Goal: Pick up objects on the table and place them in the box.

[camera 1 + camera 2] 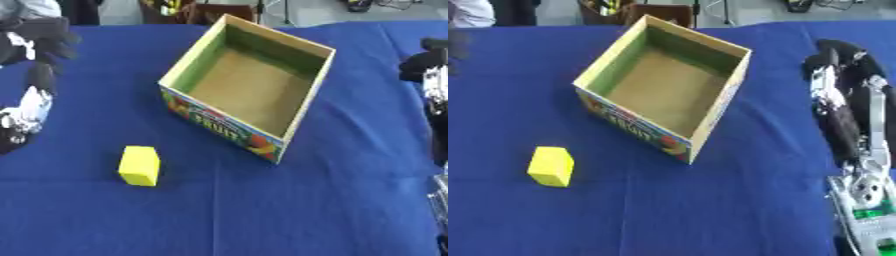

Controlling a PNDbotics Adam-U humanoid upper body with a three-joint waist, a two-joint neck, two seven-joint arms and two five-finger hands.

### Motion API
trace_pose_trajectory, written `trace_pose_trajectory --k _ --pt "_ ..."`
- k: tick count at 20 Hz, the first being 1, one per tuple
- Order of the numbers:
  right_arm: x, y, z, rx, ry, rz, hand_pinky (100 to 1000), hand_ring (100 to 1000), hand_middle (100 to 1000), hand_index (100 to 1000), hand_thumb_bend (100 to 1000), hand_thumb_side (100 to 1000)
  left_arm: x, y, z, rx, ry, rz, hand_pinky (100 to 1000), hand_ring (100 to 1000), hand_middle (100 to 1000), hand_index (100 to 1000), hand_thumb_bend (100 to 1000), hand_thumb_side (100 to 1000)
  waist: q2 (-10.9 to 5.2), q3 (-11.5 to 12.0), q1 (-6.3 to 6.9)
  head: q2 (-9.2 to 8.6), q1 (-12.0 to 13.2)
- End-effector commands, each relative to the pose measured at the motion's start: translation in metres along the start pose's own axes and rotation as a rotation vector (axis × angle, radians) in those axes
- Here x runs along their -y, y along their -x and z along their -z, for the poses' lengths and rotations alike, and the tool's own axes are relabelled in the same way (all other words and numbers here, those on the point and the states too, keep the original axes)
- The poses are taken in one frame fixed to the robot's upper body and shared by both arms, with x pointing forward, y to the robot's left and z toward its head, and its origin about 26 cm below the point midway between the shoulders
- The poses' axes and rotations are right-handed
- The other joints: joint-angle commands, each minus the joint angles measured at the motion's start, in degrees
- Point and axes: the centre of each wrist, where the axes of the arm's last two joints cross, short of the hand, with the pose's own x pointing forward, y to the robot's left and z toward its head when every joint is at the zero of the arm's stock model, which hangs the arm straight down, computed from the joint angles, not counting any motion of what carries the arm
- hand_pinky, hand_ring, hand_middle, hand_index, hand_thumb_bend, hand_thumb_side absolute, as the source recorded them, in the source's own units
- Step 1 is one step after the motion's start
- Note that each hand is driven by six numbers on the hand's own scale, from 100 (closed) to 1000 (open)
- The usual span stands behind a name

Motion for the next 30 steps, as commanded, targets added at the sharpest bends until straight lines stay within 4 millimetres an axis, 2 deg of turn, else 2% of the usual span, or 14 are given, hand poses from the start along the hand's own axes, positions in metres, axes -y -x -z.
trace_pose_trajectory --k 1,3,7,8,9,11,14,16,17,19,20,21,27,30 --pt "0.003 -0.004 0.003 0.023 -0.013 -0.016 649 635 566 739 100 589 -0.019 -0.004 0.005 0.013 0.222 0.187 653 767 803 973 100 757 -1.06 -0.03 -0.02 -0.53 -0.51" --pt "0.003 -0.004 0.002 0.022 -0.018 -0.018 649 635 566 739 100 589 -0.025 -0.004 0.008 0.005 0.325 0.241 689 787 817 983 100 742 -0.95 -0.07 -0.08 -0.7 -0.78" --pt "0.002 -0.003 0.002 0.022 -0.024 -0.021 649 636 566 739 100 589 -0.023 0.003 0.012 -0.038 0.515 0.242 732 812 832 986 100 813 -0.77 -0.23 0.0 -1.08 -0.62" --pt "0.002 -0.003 0.002 0.022 -0.025 -0.021 650 636 566 740 100 590 -0.024 0.004 0.012 -0.047 0.538 0.235 744 819 839 995 100 898 -0.75 -0.24 0.02 -1.13 -0.61" --pt "0.002 -0.003 0.002 0.02 -0.026 -0.022 650 636 566 740 100 590 -0.024 0.006 0.012 -0.062 0.564 0.233 744 819 839 995 100 898 -0.69 -0.29 0.05 -1.27 -0.59" --pt "0.002 -0.003 0.001 0.017 -0.026 -0.023 650 637 566 740 100 591 -0.023 0.008 0.012 -0.089 0.612 0.244 765 830 850 1000 100 992 -0.6 -0.33 0.06 -1.55 -0.61" --pt "0.001 -0.003 0.001 0.016 -0.028 -0.023 650 637 566 740 100 591 -0.023 0.008 0.014 -0.113 0.653 0.284 782 838 857 1000 100 1000 -0.5 -0.33 0.06 -1.85 -0.7" --pt "0.001 -0.003 0.001 0.016 -0.031 -0.022 650 637 566 740 100 591 -0.021 0.007 0.015 -0.108 0.665 0.305 785 839 851 1000 144 1000 -0.46 -0.36 0.04 -1.96 -0.69" --pt "0.001 -0.003 0.001 0.016 -0.032 -0.022 651 637 566 740 100 591 -0.021 0.007 0.016 -0.105 0.67 0.315 791 843 857 1000 241 1000 -0.45 -0.38 0.03 -2.0 -0.68" --pt "0.001 -0.003 0.001 0.015 -0.033 -0.023 651 637 566 740 100 591 -0.019 0.007 0.018 -0.104 0.679 0.337 801 850 873 1000 377 1000 -0.44 -0.44 0.02 -2.03 -0.64" --pt "0.001 -0.003 0.001 0.015 -0.033 -0.023 651 637 566 740 100 591 -0.019 0.007 0.019 -0.109 0.676 0.353 808 854 879 1000 436 1000 -0.44 -0.46 0.0 -2.02 -0.65" --pt "0.001 -0.003 0.001 0.015 -0.034 -0.022 651 637 566 740 100 591 -0.019 0.007 0.02 -0.113 0.672 0.37 804 852 876 1000 457 1000 -0.43 -0.47 -0.01 -2.02 -0.65" --pt "0.0 -0.003 0.0 0.013 -0.038 -0.023 651 638 566 740 100 593 -0.011 0.007 0.028 -0.096 0.683 0.412 813 866 893 1000 461 1000 -0.35 -0.6 0.08 -1.86 -0.53" --pt "0.0 -0.003 0.0 0.012 -0.041 -0.023 652 638 566 740 100 595 -0.004 0.007 0.031 -0.072 0.728 0.385 819 873 904 1000 409 1000 -0.27 -0.65 0.21 -1.79 -0.49"
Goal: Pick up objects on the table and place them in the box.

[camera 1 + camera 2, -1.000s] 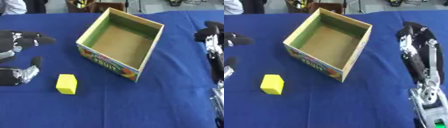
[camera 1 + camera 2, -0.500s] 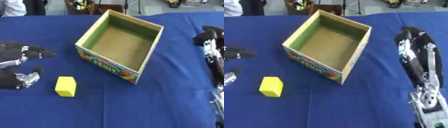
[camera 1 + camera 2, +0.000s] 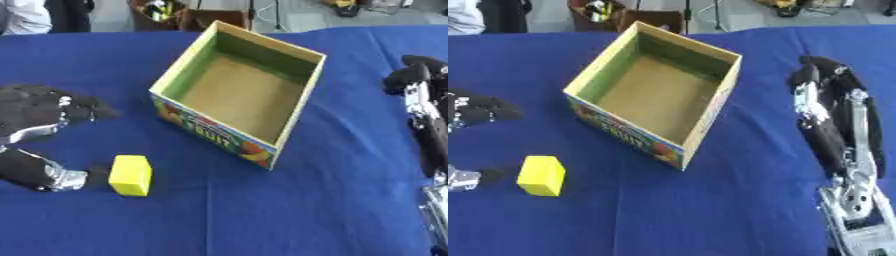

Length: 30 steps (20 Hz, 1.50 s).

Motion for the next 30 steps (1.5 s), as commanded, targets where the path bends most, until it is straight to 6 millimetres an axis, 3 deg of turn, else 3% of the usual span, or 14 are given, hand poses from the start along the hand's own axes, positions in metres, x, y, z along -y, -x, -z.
trace_pose_trajectory --k 1,3,17,30 --pt "0.002 -0.004 0.003 0.022 -0.013 -0.014 652 638 566 740 100 595 -0.005 0.002 0.001 0.015 0.029 0.014 816 872 903 1000 397 1000 -0.91 -0.02 0.17 -0.29 0.05" --pt "0.002 -0.004 0.003 0.021 -0.014 -0.015 652 639 566 740 100 595 -0.003 0.002 0.004 0.025 0.051 0.001 809 870 901 1000 366 1000 -0.85 -0.04 0.23 -0.28 0.03" --pt "0.0 -0.004 0.002 0.015 -0.022 -0.016 654 640 566 741 100 600 0.023 0.003 0.033 0.023 0.214 -0.029 790 834 829 1000 450 1000 -0.5 -0.41 0.64 -0.36 0.22" --pt "-0.001 -0.004 0.002 0.016 -0.028 -0.012 655 641 565 740 100 603 0.041 0.007 0.047 -0.048 0.199 -0.002 772 812 782 998 445 1000 -0.18 -0.32 0.44 -0.45 0.39"
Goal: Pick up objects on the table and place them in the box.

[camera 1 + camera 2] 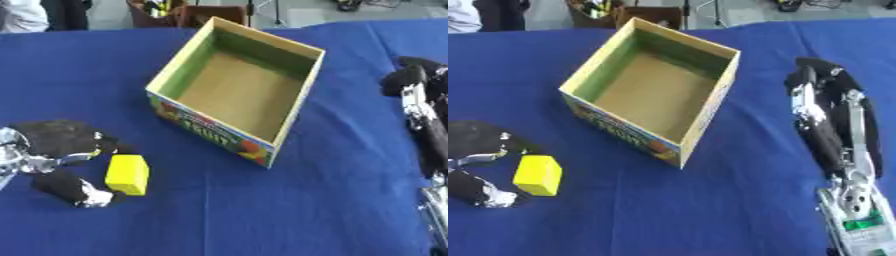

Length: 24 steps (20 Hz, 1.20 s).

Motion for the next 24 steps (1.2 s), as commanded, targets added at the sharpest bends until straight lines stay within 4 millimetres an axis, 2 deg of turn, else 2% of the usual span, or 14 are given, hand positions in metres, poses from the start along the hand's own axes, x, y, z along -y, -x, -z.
trace_pose_trajectory --k 1,9,10,12,16,18,22,24 --pt "0.0012 -0.0042 0.0032 0.025 -0.009 -0.008 655 641 565 740 100 603 -0.0026 0.0052 -0.0015 -0.024 -0.015 0.022 769 809 779 995 440 1000 -0.89 0.04 -0.06 -0.45 0.3" --pt "0.001 -0.0043 0.0033 0.026 -0.009 -0.009 655 641 565 740 100 603 0.0005 0.0072 0.0018 -0.024 -0.015 0.021 769 809 779 995 440 1000 -0.8 0.05 -0.08 -0.44 0.37" --pt "0.001 -0.0043 0.0033 0.026 -0.009 -0.009 656 641 566 740 100 604 0.0004 0.007 0.0019 -0.023 -0.016 0.021 687 741 687 877 353 1000 -0.78 0.04 -0.09 -0.44 0.38" --pt "0.0008 -0.0042 0.003 0.023 -0.009 -0.01 656 642 566 741 100 605 -0.0047 0.0024 0.0017 0.003 -0.061 0.019 657 715 658 827 332 1000 -0.56 -0.01 -0.15 -0.46 0.42" --pt "0.0005 -0.004 0.0026 0.019 -0.009 -0.012 656 642 566 741 100 607 -0.0062 -0.0002 0.0005 0.015 -0.128 0.005 601 664 606 762 290 1000 -0.47 -0.06 -0.14 -0.55 0.43" --pt "0.0006 -0.004 0.0026 0.019 -0.007 -0.013 656 642 566 741 100 607 -0.0046 -0.0006 0.0017 0.013 -0.148 0.001 542 609 549 712 276 1000 -0.45 -0.11 -0.16 -0.55 0.43" --pt "0.0007 -0.0038 0.0024 0.017 -0.005 -0.014 656 642 566 741 100 609 -0.0021 -0.0008 0.0044 0.008 -0.183 -0.01 449 536 489 676 259 1000 -0.35 -0.17 -0.16 -0.54 0.38" --pt "0.0005 -0.0038 0.0024 0.016 -0.005 -0.014 657 642 566 741 100 610 -0.0013 -0.001 0.0058 0.005 -0.203 -0.019 373 487 444 633 212 934 -0.28 -0.19 -0.16 -0.54 0.37"
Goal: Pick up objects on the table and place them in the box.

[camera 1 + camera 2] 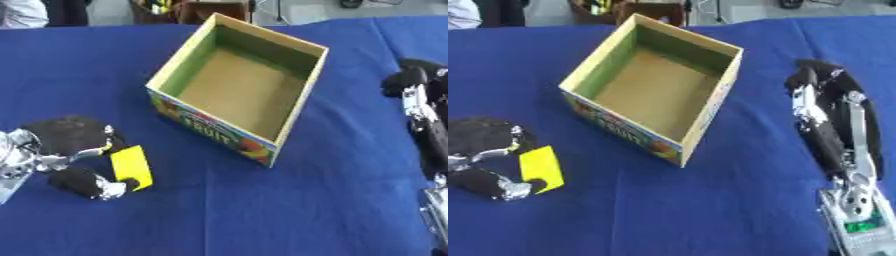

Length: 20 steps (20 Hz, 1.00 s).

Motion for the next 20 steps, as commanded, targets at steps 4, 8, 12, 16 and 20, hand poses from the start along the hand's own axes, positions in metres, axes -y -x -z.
trace_pose_trajectory --k 4,8,12,16,20 --pt "0.001 -0.004 0.002 0.017 0.002 -0.009 657 643 566 741 100 611 -0.002 0.004 -0.002 -0.033 -0.073 -0.016 313 451 407 601 106 872 -0.89 -0.07 0.0 -0.57 -0.04" --pt "0.001 -0.004 0.002 0.015 0.002 -0.01 657 642 566 741 100 610 -0.005 0.005 -0.004 -0.063 -0.119 -0.02 272 424 384 576 100 753 -1.0 -0.02 0.06 -0.67 -0.11" --pt "0.002 -0.003 0.002 0.014 0.005 -0.011 656 642 566 742 100 610 -0.017 0.005 -0.012 -0.088 -0.194 -0.02 233 397 363 552 100 613 -1.24 0.05 0.18 -0.68 -0.24" --pt "0.003 -0.003 0.002 0.012 0.007 -0.014 656 643 566 742 100 610 -0.035 0.003 -0.025 -0.095 -0.268 -0.024 215 385 361 547 100 493 -1.48 0.15 0.39 -0.69 -0.33" --pt "0.005 -0.002 0.001 0.012 0.01 -0.017 656 643 566 742 100 610 -0.053 0.001 -0.039 -0.098 -0.346 -0.048 170 355 341 518 100 408 -1.68 0.19 0.57 -0.85 -0.43"
